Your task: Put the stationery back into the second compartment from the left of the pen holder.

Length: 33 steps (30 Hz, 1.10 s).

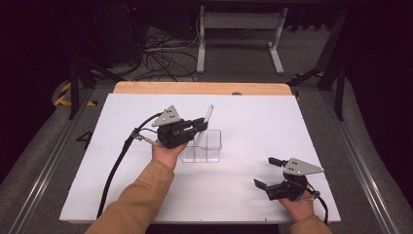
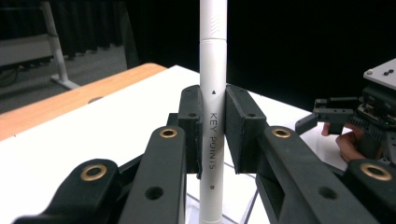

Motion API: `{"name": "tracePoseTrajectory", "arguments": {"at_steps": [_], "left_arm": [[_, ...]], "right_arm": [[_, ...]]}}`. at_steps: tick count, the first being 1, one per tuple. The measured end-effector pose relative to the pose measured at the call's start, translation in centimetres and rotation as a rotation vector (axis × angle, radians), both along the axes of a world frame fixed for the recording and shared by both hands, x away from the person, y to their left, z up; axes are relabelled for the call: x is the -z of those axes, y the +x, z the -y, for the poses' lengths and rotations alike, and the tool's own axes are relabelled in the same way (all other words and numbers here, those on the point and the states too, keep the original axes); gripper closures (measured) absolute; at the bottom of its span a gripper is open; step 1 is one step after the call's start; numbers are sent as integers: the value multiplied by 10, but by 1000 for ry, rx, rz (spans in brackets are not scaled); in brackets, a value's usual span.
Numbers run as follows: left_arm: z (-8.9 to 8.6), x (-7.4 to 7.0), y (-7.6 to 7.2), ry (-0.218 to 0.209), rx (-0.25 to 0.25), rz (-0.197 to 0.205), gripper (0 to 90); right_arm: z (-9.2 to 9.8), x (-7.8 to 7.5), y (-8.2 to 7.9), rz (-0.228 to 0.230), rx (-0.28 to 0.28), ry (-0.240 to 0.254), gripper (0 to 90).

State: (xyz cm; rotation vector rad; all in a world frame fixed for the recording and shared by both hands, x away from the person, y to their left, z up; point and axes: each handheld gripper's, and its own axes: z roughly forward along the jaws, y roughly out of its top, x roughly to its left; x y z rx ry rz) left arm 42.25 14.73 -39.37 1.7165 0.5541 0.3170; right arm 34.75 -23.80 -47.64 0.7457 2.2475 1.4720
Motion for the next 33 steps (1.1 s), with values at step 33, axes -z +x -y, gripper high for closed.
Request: {"name": "tracePoseTrajectory", "arguments": {"at_steps": [33], "left_arm": [[-3, 9, -5, 52, -26, 11, 426]], "right_arm": [[0, 0, 0, -1, 3, 3, 41]]}}
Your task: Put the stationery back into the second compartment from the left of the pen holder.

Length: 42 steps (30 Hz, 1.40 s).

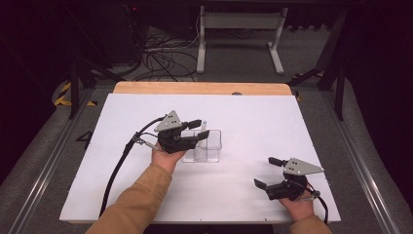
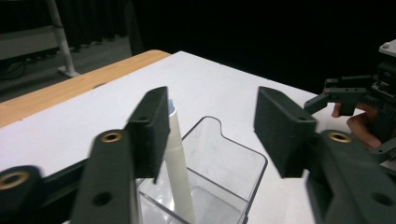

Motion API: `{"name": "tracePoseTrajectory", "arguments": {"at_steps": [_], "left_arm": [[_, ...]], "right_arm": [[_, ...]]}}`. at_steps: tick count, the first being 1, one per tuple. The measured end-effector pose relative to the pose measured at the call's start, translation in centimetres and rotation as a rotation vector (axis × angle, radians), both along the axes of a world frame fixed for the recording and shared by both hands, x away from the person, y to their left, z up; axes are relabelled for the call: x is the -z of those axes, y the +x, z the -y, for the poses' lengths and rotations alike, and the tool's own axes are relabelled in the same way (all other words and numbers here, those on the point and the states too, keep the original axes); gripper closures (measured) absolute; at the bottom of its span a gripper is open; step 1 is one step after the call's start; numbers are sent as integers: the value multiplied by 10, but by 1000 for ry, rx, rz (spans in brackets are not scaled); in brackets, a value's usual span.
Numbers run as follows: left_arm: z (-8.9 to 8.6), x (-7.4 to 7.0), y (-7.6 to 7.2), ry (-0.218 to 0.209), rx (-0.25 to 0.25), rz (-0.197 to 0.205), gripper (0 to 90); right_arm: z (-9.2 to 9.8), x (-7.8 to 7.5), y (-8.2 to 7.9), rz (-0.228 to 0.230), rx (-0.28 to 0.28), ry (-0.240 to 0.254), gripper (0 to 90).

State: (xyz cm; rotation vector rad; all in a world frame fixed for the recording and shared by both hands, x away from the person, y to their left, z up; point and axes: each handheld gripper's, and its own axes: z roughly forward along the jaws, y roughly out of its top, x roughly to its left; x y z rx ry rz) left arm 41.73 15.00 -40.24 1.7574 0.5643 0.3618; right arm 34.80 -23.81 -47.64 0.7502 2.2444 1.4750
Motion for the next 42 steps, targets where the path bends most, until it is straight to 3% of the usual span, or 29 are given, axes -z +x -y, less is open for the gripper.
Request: {"name": "tracePoseTrajectory", "arguments": {"at_steps": [2, 5, 10, 15, 23, 28, 34, 38, 42], "left_arm": [[-3, -4, -3, 7, -20, -6, 343], [-9, -10, -7, 30, -29, 20, 275], [-15, -20, -18, 35, -32, 38, 204], [-20, -26, -28, 66, -33, 55, 166], [-36, -27, -47, 73, -30, 69, 127], [-56, -12, -64, 89, -44, 54, 108], [-94, 26, -84, 71, -46, -1, 97], [-116, 45, -95, 101, -74, -20, 81], [-131, 54, -98, 52, -86, -56, 76]], "right_arm": [[0, 0, 0, 0, 0, 0, 41], [0, 0, 1, 3, -2, 3, 41], [0, 0, 0, 2, -2, -3, 41], [0, 0, 0, 3, -2, 0, 41], [0, 0, 0, 2, -2, -4, 41], [0, 0, 0, 4, -4, -2, 41], [-1, 0, 0, 3, -4, -1, 41], [-1, 0, 0, 4, -4, -2, 41], [-1, 0, 0, 4, -5, -1, 41]]}}
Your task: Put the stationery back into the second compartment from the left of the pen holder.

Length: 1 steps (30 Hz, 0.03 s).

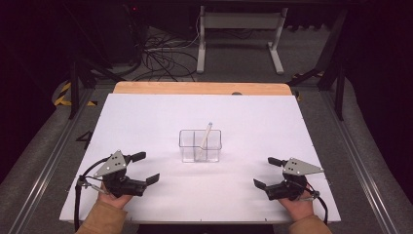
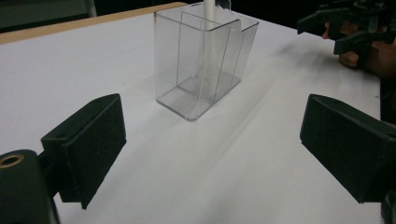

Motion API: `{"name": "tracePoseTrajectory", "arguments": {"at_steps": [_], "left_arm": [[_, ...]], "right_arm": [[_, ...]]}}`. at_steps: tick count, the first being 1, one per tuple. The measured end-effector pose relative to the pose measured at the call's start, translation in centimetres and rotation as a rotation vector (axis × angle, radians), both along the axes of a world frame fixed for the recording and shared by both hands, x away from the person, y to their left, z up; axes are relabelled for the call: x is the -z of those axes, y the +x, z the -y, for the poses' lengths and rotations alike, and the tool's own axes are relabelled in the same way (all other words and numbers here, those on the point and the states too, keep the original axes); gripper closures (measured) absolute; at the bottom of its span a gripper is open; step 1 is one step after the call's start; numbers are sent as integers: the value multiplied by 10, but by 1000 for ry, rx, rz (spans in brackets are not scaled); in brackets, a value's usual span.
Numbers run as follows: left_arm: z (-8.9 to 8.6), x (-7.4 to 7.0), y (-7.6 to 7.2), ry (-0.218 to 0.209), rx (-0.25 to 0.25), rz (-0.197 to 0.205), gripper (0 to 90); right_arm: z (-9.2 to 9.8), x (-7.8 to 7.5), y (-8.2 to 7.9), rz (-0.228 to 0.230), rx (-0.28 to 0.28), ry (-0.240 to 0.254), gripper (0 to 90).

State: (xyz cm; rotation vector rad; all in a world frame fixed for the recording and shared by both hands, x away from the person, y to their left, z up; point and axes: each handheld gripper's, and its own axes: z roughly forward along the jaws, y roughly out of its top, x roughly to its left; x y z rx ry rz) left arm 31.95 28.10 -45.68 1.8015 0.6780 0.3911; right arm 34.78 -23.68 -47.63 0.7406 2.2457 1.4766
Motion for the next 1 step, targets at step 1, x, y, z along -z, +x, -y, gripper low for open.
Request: {"name": "tracePoseTrajectory", "arguments": {"at_steps": [1], "left_arm": [[-2, 0, 0, 1, -5, 5, 73]], "right_arm": [[0, 0, 0, 1, 0, 0, 41]]}}
